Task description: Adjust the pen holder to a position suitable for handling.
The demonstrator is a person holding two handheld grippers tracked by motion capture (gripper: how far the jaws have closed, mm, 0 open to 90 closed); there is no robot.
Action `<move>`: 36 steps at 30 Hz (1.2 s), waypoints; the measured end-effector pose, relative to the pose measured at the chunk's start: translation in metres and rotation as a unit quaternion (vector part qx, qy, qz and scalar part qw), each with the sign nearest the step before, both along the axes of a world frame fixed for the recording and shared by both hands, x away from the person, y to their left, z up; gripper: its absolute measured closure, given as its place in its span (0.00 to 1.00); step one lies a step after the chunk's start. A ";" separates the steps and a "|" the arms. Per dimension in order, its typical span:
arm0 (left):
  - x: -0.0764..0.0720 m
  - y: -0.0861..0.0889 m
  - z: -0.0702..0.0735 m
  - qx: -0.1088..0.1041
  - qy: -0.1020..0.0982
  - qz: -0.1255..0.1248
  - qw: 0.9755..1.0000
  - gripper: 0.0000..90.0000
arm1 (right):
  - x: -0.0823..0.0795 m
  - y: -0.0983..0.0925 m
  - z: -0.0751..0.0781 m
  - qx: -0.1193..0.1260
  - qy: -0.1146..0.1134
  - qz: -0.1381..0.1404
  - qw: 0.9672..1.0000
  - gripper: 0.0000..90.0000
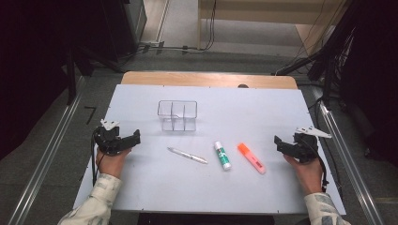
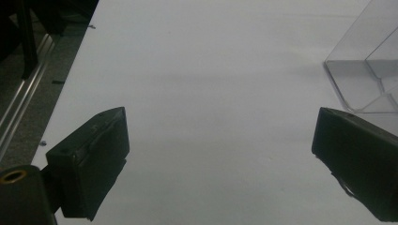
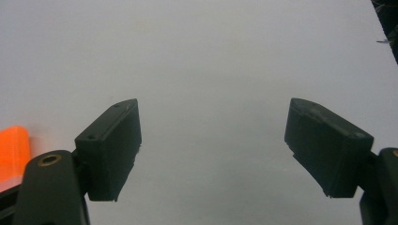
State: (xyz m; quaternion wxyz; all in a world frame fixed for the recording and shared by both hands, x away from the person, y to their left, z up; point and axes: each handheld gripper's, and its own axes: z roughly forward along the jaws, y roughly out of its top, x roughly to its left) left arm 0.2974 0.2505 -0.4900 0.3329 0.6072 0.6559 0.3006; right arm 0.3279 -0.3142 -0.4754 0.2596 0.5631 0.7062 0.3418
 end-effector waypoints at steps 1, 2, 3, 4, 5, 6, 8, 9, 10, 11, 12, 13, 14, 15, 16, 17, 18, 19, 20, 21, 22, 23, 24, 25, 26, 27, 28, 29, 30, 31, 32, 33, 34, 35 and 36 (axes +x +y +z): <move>0.000 0.000 0.000 0.001 0.001 -0.001 1.000 0.05 | 0.000 0.000 0.000 0.000 0.000 0.000 1.000 0.20; 0.001 -0.001 0.000 0.001 0.003 -0.004 1.000 0.05 | 0.000 0.003 0.000 -0.002 0.000 0.004 1.000 0.20; 0.001 -0.001 0.000 0.001 0.003 -0.004 1.000 0.06 | 0.000 0.003 0.000 -0.002 0.000 0.004 1.000 0.20; 0.001 -0.002 -0.001 0.002 0.001 -0.004 1.000 0.06 | 0.001 0.004 0.000 -0.002 0.001 0.006 1.000 0.20; 0.002 -0.003 -0.001 0.003 0.003 -0.008 1.000 0.06 | 0.001 0.006 0.000 -0.001 0.001 0.010 1.000 0.20; 0.004 -0.006 -0.002 0.004 0.005 -0.012 1.000 0.06 | 0.001 0.009 0.001 -0.003 -0.002 0.015 1.000 0.20; 0.006 -0.008 -0.002 0.006 0.005 -0.015 1.000 0.07 | 0.001 0.012 0.003 -0.001 -0.004 0.020 1.000 0.21; 0.006 -0.008 -0.002 0.006 0.005 -0.015 1.000 0.07 | 0.001 0.012 0.003 -0.001 -0.004 0.020 1.000 0.21; 0.007 -0.010 -0.002 0.007 0.005 -0.016 1.000 0.07 | 0.001 0.013 0.003 -0.002 -0.007 0.025 1.000 0.21; 0.009 -0.012 -0.002 0.008 0.006 -0.019 1.000 0.07 | 0.002 0.016 0.004 -0.004 -0.008 0.029 1.000 0.22; 0.009 -0.012 -0.002 0.008 0.006 -0.019 1.000 0.07 | 0.003 0.017 0.005 -0.003 -0.010 0.034 0.999 0.22; 0.010 -0.014 -0.002 0.008 0.005 -0.019 1.000 0.08 | 0.003 0.019 0.005 -0.003 -0.012 0.036 0.999 0.23; 0.012 -0.014 -0.002 0.006 0.003 -0.019 1.000 0.09 | 0.004 0.021 0.006 -0.005 -0.013 0.039 0.999 0.23; 0.012 -0.014 -0.002 0.006 0.003 -0.019 1.000 0.09 | 0.004 0.021 0.006 -0.005 -0.013 0.039 0.999 0.23; 0.013 -0.015 -0.001 0.005 0.003 -0.019 1.000 0.09 | 0.005 0.026 0.007 -0.005 -0.013 0.046 0.999 0.24; 0.014 -0.016 -0.001 0.004 0.003 -0.019 1.000 0.09 | 0.005 0.026 0.007 -0.005 -0.013 0.046 0.999 0.24; 0.017 -0.019 -0.001 0.003 0.002 -0.023 1.000 0.12 | 0.007 0.033 0.007 -0.012 -0.012 0.054 0.998 0.26; 0.017 -0.019 -0.001 0.003 0.002 -0.023 1.000 0.13 | 0.009 0.037 0.007 -0.015 -0.011 0.059 0.998 0.26; 0.018 -0.020 -0.001 0.002 0.001 -0.024 1.000 0.14 | 0.010 0.041 0.007 -0.018 -0.012 0.065 0.998 0.27; 0.022 -0.022 -0.001 0.001 0.001 -0.028 1.000 0.15 | 0.012 0.045 0.007 -0.023 -0.013 0.070 0.997 0.29; 0.023 -0.023 -0.001 0.000 0.002 -0.030 1.000 0.15 | 0.014 0.051 0.008 -0.027 -0.015 0.072 0.997 0.30; 0.025 -0.024 -0.001 0.000 0.002 -0.033 0.999 0.16 | 0.015 0.055 0.008 -0.028 -0.015 0.075 0.997 0.31; 0.026 -0.026 -0.002 0.002 0.002 -0.034 0.999 0.17 | 0.017 0.060 0.008 -0.029 -0.015 0.082 0.996 0.32; 0.026 -0.026 -0.002 0.002 0.002 -0.034 0.999 0.17 | 0.019 0.067 0.009 -0.029 -0.017 0.087 0.996 0.35; 0.030 -0.029 -0.003 0.008 0.005 -0.041 0.999 0.19 | 0.022 0.075 0.009 -0.033 -0.019 0.093 0.995 0.37; 0.030 -0.029 -0.003 0.008 0.005 -0.041 0.999 0.21 | 0.022 0.075 0.009 -0.033 -0.019 0.093 0.995 0.37; 0.033 -0.030 -0.004 0.012 0.009 -0.046 0.999 0.23 | 0.028 0.087 0.009 -0.030 -0.017 0.099 0.995 0.43; 0.035 -0.031 -0.004 0.011 0.008 -0.048 0.999 0.24 | 0.030 0.092 0.009 -0.028 -0.017 0.101 0.994 0.47; 0.037 -0.033 -0.004 0.014 0.004 -0.049 0.999 0.27 | 0.032 0.098 0.009 -0.028 -0.018 0.106 0.994 0.50; 0.038 -0.033 -0.004 0.013 0.002 -0.049 0.999 0.29 | 0.035 0.105 0.009 -0.027 -0.018 0.108 0.994 0.52; 0.039 -0.033 -0.004 0.010 0.001 -0.051 0.999 0.31 | 0.037 0.110 0.009 -0.024 -0.018 0.110 0.993 0.54; 0.042 -0.034 -0.005 0.009 0.004 -0.054 0.998 0.33 | 0.039 0.115 0.009 -0.021 -0.016 0.116 0.993 0.57; 0.045 -0.035 -0.005 0.011 0.004 -0.055 0.998 0.35 | 0.042 0.121 0.009 -0.020 -0.015 0.119 0.993 0.59; 0.046 -0.036 -0.005 0.011 0.005 -0.057 0.998 0.36 | 0.044 0.128 0.008 -0.018 -0.016 0.123 0.992 0.63; 0.048 -0.037 -0.005 0.011 0.003 -0.058 0.998 0.39 | 0.046 0.132 0.007 -0.017 -0.015 0.123 0.992 0.66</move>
